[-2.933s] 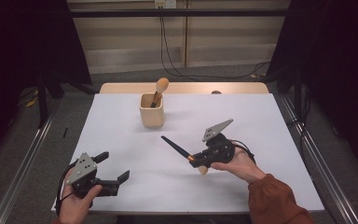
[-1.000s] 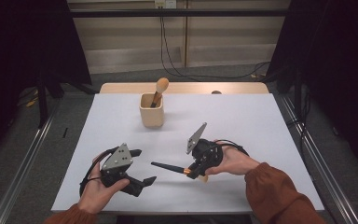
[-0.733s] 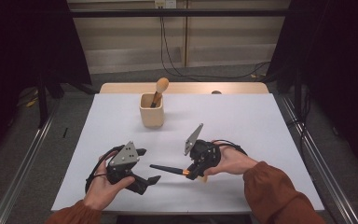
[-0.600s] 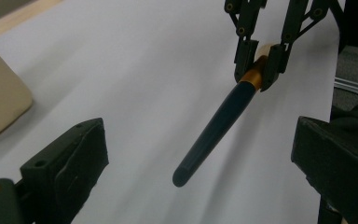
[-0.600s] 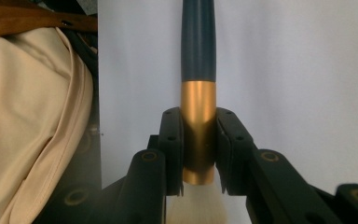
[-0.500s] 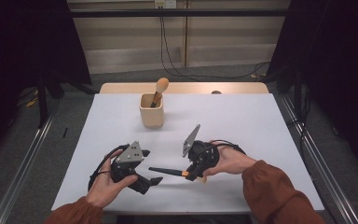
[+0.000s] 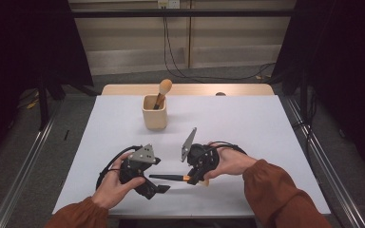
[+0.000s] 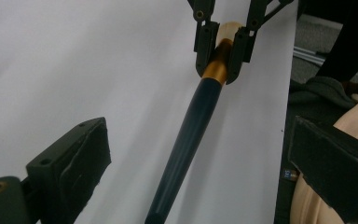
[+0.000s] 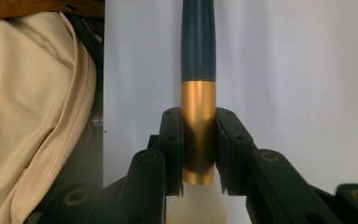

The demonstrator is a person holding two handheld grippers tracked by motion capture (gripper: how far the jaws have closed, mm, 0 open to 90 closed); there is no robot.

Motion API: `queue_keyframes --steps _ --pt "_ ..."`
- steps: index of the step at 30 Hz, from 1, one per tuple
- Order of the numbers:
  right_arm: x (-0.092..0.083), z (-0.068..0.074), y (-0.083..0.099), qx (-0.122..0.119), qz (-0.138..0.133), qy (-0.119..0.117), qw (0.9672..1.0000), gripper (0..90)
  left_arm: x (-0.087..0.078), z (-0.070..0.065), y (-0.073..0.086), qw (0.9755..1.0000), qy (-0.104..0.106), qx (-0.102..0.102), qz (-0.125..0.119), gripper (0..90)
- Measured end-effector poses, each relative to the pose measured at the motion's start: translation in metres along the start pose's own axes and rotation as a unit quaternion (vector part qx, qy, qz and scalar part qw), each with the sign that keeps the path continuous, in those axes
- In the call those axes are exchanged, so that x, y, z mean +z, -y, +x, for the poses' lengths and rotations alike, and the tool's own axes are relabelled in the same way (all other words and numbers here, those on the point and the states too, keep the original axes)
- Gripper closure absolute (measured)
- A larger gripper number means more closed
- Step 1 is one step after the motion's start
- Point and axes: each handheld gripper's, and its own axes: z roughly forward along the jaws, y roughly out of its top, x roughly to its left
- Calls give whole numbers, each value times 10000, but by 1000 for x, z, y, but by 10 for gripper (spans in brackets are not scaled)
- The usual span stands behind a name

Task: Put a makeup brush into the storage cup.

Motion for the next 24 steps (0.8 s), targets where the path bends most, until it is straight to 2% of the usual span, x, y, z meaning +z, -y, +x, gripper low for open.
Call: queue_keyframes --steps 2,10,12,14,19,21,24 --pt "-1 0 0 19 25 16 10000 746 2 -1 -3 10000 9 20 54 53" --pt "0 1 -2 -183 163 56 9997 746 8 -1 -6 9994 145 173 249 54" --pt "1 1 -2 -185 222 68 9996 746 9 -2 -6 9989 280 180 341 50" --pt "3 1 -2 -140 260 54 9996 746 11 -2 -6 9983 237 234 476 49" --pt "5 1 -3 -207 313 25 9993 746 15 -2 -7 9968 186 249 739 48" --pt "5 1 -4 -222 320 26 9992 746 17 -2 -9 9955 168 337 866 47" --pt "5 2 -4 -225 347 32 9991 746 18 -1 -10 9945 268 348 950 93"
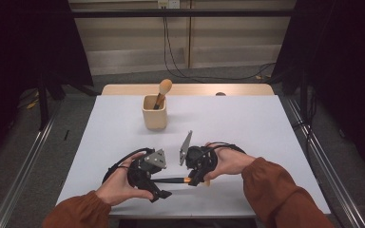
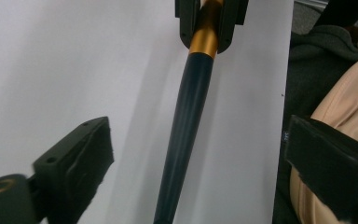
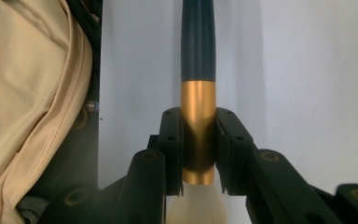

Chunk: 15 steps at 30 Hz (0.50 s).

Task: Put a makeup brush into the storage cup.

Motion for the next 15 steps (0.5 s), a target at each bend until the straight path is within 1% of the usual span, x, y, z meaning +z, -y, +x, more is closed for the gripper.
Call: queue_keyframes --steps 1,2,3,5,8,10,13,14,15 --pt "0 0 0 -34 -9 -4 10000 746 0 1 -1 10000 51 6 37 96" --pt "0 0 0 -24 -12 -24 10000 746 1 2 -1 9999 94 -10 79 119" --pt "0 0 0 -39 4 -29 10000 746 1 2 -2 9999 99 1 100 143" --pt "0 0 0 -41 9 -27 10000 746 2 1 -4 9998 66 -26 166 142" --pt "1 1 -1 0 32 -28 10000 746 3 2 -7 9997 165 -30 156 155" --pt "1 1 -1 -14 25 -30 10000 746 4 4 -8 9996 199 -16 176 172" --pt "1 1 -2 -97 -44 -34 9999 746 7 4 -9 9996 217 -12 202 199" --pt "2 2 -2 -96 -50 -45 9999 746 7 4 -9 9994 257 88 192 242" --pt "2 2 -3 -116 -62 -66 9999 746 8 4 -9 9997 209 79 129 297"
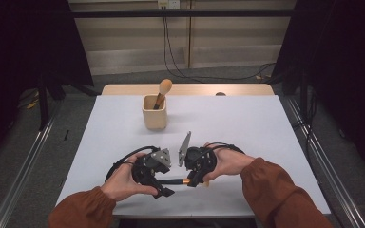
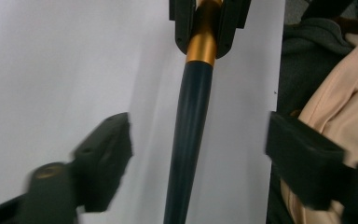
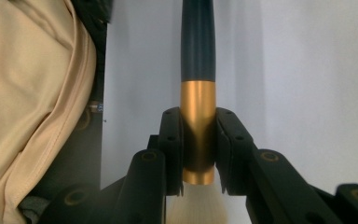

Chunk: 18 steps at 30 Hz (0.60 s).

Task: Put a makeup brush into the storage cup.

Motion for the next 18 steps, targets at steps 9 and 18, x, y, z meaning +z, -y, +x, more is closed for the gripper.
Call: queue_keyframes --steps 9,18 --pt "3 0 -2 -45 -117 8 9999 746 9 -1 -2 10000 68 18 66 396" --pt "5 1 -3 -111 -177 43 9998 746 9 3 -2 9999 171 -19 -17 550"
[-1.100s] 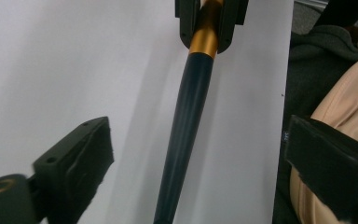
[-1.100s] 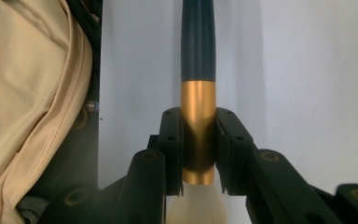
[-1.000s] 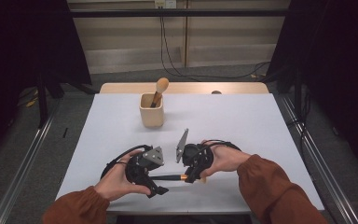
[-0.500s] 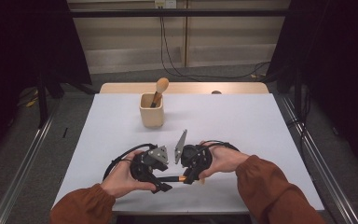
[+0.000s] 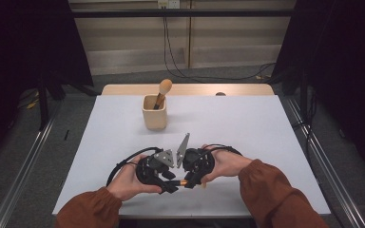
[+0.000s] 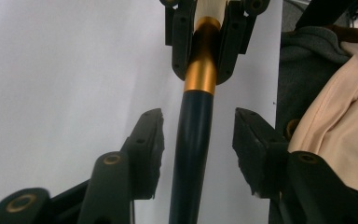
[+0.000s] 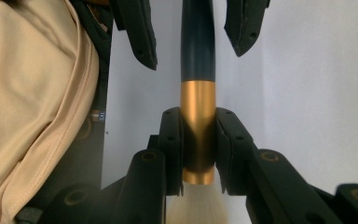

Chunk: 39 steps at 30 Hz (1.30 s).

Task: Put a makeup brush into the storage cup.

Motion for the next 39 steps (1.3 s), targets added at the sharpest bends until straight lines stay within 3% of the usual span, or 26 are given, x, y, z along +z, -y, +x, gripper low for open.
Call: queue_keyframes --steps 7,9,11,14,17,18,22,25,26,27,29,32,34,35,36,37,39 --pt "1 0 -1 -27 -19 -5 10000 746 1 0 1 10000 61 -19 -40 605" --pt "2 0 -1 -68 -42 -39 10000 746 3 0 2 9999 69 -104 -69 611" --pt "1 2 -2 34 27 -62 10000 746 3 1 3 9999 79 -54 -49 617" --pt "2 2 -2 30 16 -52 10000 746 5 0 5 9997 78 -158 -172 626" --pt "3 2 -2 49 -23 -15 10000 746 7 1 6 9998 70 -138 -148 632" --pt "3 5 -3 209 -42 -62 9998 746 6 1 6 9999 26 -94 -91 632" --pt "3 4 -3 121 -35 -58 9999 746 7 1 6 9997 73 -123 -183 664" --pt "4 5 -3 231 -65 -65 9997 746 7 1 7 9996 96 -128 -232 686" --pt "4 3 -3 49 -32 -44 10000 746 8 1 7 9996 76 -123 -222 693" --pt "4 5 -4 231 -94 -38 9997 746 8 1 7 9996 76 -133 -235 691" --pt "4 5 -4 168 -96 -40 9998 746 10 -1 7 9991 99 -255 -313 683" --pt "5 3 -4 57 -129 -11 9999 746 8 2 7 9996 87 -150 -223 686" --pt "5 4 -5 140 -194 21 9997 746 7 4 8 9996 123 -127 -220 686" --pt "5 5 -5 244 -211 28 9995 746 8 3 9 9991 105 -229 -341 690" --pt "4 2 -3 42 -154 70 9998 746 7 4 9 9993 106 -169 -314 701" --pt "2 1 -2 35 -126 -27 9999 746 8 4 10 9993 130 -159 -307 705" --pt "2 1 -1 -38 -174 -3 9998 746 9 4 10 9993 165 -167 -305 711"
